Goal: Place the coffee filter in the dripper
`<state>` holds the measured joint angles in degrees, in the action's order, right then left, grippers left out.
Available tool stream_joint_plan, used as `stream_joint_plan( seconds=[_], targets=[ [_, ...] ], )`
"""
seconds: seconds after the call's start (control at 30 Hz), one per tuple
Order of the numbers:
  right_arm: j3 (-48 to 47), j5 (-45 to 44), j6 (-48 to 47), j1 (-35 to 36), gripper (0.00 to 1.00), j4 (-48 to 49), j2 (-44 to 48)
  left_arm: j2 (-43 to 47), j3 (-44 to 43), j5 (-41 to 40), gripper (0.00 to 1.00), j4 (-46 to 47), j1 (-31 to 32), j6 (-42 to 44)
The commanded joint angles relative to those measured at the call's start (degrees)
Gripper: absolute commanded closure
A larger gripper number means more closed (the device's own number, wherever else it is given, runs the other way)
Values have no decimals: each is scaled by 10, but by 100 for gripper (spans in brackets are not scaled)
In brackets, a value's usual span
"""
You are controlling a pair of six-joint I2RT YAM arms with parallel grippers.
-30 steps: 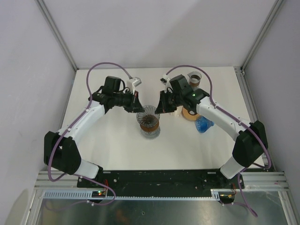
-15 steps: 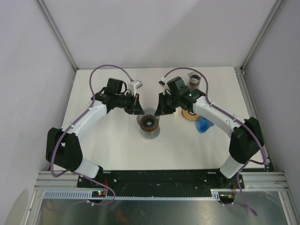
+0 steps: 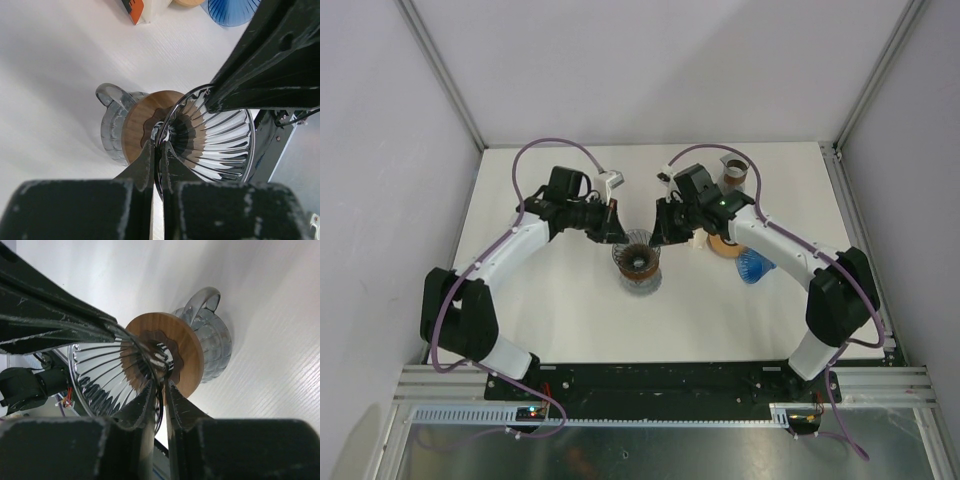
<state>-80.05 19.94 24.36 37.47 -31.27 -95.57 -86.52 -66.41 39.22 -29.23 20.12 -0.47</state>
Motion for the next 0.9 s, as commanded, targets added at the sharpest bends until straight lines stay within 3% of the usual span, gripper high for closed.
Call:
stream_joint_plan(
  seconds=[0.0, 0.13, 0.33, 0.87],
  targets=[
    [7, -39, -10, 11, 82, 14, -30, -28, 22, -30, 100, -36, 4, 31],
    [9, -50, -9, 24, 82, 15, -33, -24, 23, -29, 100, -36, 4, 31],
    [10, -74, -6, 27, 99, 9, -34, -33, 30, -52, 100, -36, 4, 39],
    [58, -97, -9, 26, 100, 29, -61, -71, 60, -99, 100, -36, 4, 73]
  ],
)
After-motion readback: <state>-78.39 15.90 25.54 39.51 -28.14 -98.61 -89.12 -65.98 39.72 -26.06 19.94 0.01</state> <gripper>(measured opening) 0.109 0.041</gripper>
